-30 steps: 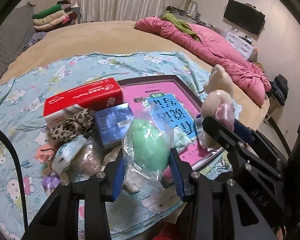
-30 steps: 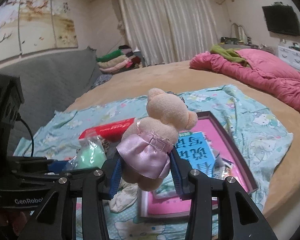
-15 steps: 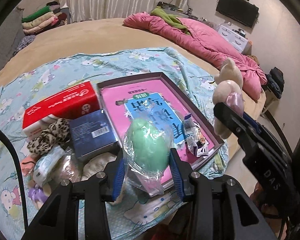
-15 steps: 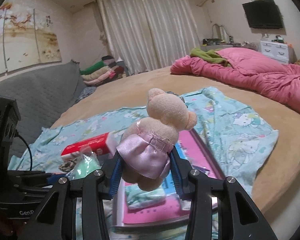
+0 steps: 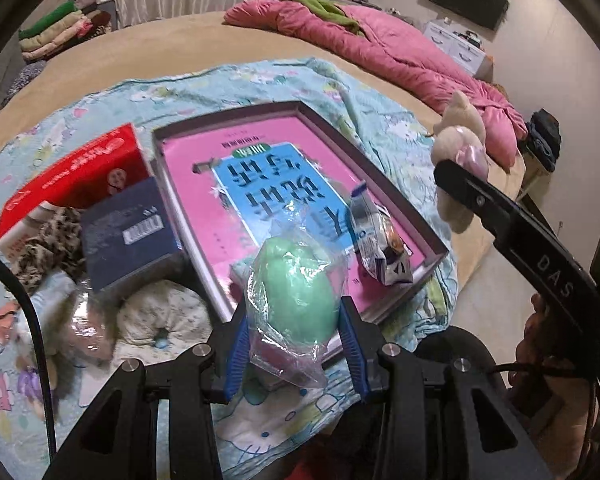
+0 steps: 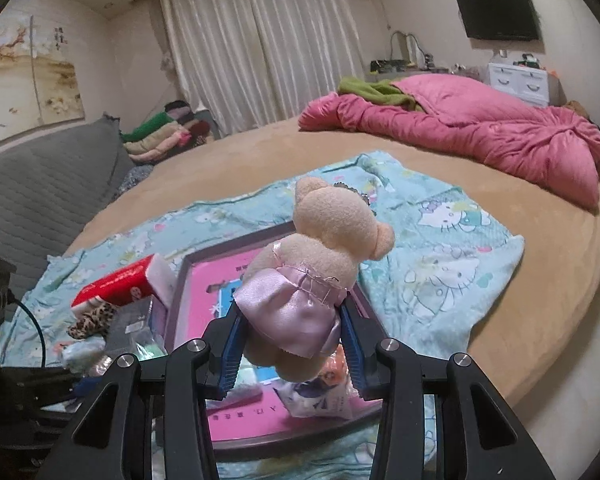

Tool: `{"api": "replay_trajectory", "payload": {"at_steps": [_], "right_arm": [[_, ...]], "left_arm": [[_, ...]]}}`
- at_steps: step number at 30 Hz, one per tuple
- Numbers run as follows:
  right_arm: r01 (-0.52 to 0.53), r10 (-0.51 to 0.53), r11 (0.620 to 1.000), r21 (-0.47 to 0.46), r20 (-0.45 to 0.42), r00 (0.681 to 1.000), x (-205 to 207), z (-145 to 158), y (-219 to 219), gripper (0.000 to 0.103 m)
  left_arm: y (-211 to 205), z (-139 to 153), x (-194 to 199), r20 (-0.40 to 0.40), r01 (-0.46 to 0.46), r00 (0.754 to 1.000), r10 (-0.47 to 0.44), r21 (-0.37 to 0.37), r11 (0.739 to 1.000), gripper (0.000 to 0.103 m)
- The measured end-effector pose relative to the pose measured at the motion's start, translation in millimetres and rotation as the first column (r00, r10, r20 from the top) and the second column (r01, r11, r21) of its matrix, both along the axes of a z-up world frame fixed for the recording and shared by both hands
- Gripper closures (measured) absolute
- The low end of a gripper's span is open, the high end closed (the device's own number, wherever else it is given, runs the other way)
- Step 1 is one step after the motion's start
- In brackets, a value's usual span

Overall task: Organize soft objects
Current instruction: 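Lift the teddy bear and green ball and carry both toward the pink tray, then lower the held teddy bear and green ball over the pink tray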

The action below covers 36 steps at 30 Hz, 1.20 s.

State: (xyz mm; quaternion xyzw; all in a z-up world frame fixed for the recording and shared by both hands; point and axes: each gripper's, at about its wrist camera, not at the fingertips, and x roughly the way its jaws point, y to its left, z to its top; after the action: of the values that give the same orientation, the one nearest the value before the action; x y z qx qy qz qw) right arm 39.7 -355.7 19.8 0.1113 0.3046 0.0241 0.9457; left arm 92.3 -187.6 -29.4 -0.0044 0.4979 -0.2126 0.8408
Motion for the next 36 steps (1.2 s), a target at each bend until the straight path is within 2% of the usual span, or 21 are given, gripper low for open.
{"api": "replay_trajectory", "payload": {"at_steps": [16,25,36], "right_arm": [[-0.001,0.0,1.0,-0.027,-0.034,0.999,8,-13,-7,0.058],[-0.07,0.066,0.995,-0.071,-0.056,0.996,15,-19,14,0.058],[-0.144,0.139,0.989,-0.035,-0.121,0.983,37,-38,33,0.058]], "left_arm": [[-27,-26,8,-0.048,0.053,0.998,-0.052,0.026,0.998,0.061],[-27,-38,11,-0.053,0.057,0.997,-0.054,0.043,0.997,0.061],[-17,-48,20,-0.079,0.03,0.996,-0.029,0.018,0.999,0.061]]}}
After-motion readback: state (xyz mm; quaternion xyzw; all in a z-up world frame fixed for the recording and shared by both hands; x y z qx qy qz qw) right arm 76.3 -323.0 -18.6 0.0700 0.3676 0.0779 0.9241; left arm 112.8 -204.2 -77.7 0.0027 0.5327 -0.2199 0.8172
